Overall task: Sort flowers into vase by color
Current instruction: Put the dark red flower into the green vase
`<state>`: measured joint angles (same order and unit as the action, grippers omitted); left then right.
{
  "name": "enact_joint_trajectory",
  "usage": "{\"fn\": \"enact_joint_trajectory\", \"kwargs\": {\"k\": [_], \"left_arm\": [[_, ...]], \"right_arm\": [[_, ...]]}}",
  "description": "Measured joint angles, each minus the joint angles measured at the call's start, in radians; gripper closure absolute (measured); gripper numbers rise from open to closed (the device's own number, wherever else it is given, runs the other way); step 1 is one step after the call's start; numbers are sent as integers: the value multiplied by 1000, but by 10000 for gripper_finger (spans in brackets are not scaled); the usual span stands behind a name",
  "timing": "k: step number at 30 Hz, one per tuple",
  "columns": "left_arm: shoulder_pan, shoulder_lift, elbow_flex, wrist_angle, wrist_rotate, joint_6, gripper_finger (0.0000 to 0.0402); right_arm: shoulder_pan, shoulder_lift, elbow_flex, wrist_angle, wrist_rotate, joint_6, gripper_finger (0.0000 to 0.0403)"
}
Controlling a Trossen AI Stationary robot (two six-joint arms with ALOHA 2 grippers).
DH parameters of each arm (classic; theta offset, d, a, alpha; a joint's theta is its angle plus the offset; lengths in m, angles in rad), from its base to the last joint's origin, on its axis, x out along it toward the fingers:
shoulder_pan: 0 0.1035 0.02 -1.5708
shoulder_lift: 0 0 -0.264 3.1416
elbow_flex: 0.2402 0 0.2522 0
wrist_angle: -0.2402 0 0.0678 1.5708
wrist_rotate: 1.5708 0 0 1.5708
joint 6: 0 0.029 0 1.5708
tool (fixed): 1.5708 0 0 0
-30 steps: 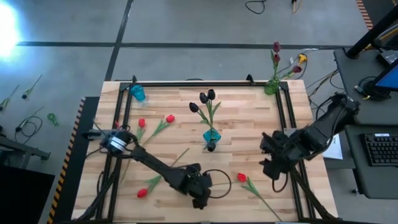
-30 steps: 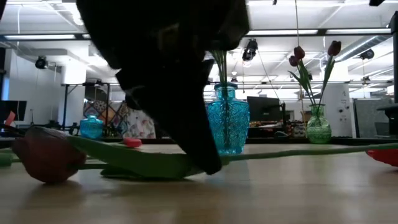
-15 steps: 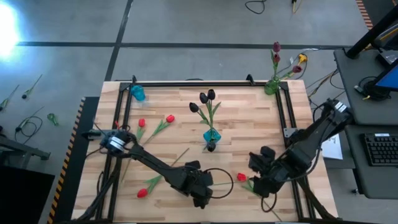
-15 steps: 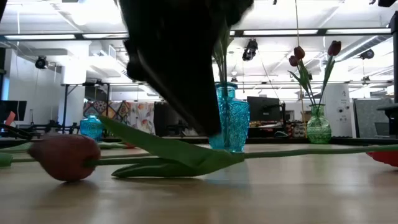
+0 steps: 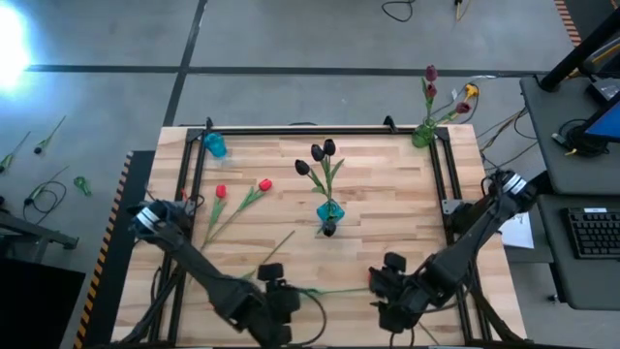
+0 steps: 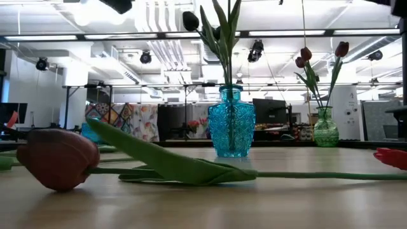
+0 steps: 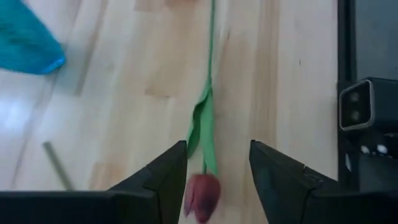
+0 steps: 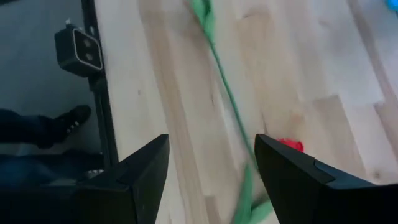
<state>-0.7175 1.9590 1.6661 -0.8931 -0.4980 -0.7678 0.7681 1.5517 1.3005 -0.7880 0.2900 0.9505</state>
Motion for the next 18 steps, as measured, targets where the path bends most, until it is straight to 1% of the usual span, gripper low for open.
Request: {"fn": "enact_joint_trajectory", "kwargs": {"k": [4, 6, 8, 11, 14, 18], "left_arm": [[-39, -47, 0, -95, -47, -91, 247], [-60, -66, 0, -165, -94, -142, 249], [-80, -82, 0, -256, -136, -213, 249], [-100, -93, -2, -378, -145, -323, 249], [-123, -108, -16, -409, -141, -381, 249], [-154, -139, -77, -373, -138, -447, 249]], "right_arm": [[0, 42, 4, 115, 3, -114, 174], [-1, 65, 5, 199, 25, -149, 171], [-2, 90, 5, 260, 51, -163, 161], [-2, 122, 5, 318, 115, -166, 133], [-3, 156, 5, 342, 186, -197, 105], [-7, 225, 5, 390, 216, -272, 84]]}}
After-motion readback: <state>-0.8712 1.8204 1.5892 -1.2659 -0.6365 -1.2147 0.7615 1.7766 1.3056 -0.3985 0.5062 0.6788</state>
